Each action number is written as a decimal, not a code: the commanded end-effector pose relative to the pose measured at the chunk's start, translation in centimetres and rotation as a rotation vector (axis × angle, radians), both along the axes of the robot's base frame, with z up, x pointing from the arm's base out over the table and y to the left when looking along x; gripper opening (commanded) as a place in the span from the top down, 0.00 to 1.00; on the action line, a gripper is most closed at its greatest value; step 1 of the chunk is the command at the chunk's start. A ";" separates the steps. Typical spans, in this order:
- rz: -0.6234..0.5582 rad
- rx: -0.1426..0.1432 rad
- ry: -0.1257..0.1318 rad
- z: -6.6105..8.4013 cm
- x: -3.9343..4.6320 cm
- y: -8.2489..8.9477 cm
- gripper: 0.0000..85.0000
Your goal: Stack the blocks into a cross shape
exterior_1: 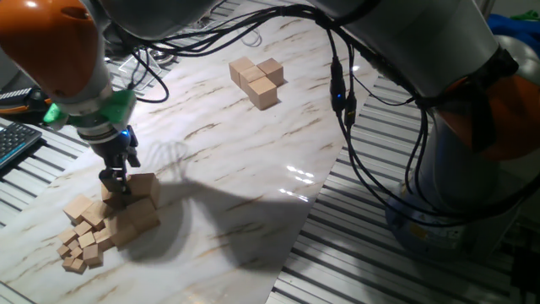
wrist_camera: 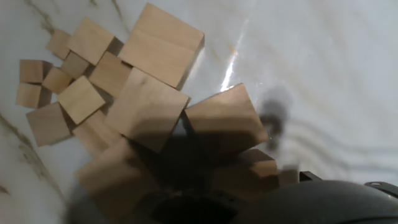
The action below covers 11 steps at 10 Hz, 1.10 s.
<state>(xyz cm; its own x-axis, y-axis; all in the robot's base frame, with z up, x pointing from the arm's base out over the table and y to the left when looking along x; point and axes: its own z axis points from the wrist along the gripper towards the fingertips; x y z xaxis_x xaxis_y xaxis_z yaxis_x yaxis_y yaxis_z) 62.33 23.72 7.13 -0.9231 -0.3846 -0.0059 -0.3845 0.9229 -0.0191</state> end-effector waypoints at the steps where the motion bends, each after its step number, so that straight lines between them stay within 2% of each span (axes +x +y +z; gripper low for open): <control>1: -0.008 -0.003 -0.002 -0.1 -0.12 0.1 0.20; 3: -0.026 -0.009 0.007 -0.3 -0.32 0.4 0.20; 6: -0.037 -0.003 0.007 -0.5 -0.52 0.8 0.20; 9: -0.035 -0.006 0.013 0.1 -0.42 0.8 0.20; 11: -0.033 -0.005 0.027 0.6 -0.31 0.7 0.20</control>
<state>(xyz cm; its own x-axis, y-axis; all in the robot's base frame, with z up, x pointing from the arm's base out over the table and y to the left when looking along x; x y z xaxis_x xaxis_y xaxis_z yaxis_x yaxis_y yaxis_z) 62.00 24.39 7.70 -0.9349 -0.3542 0.0212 -0.3545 0.9350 -0.0142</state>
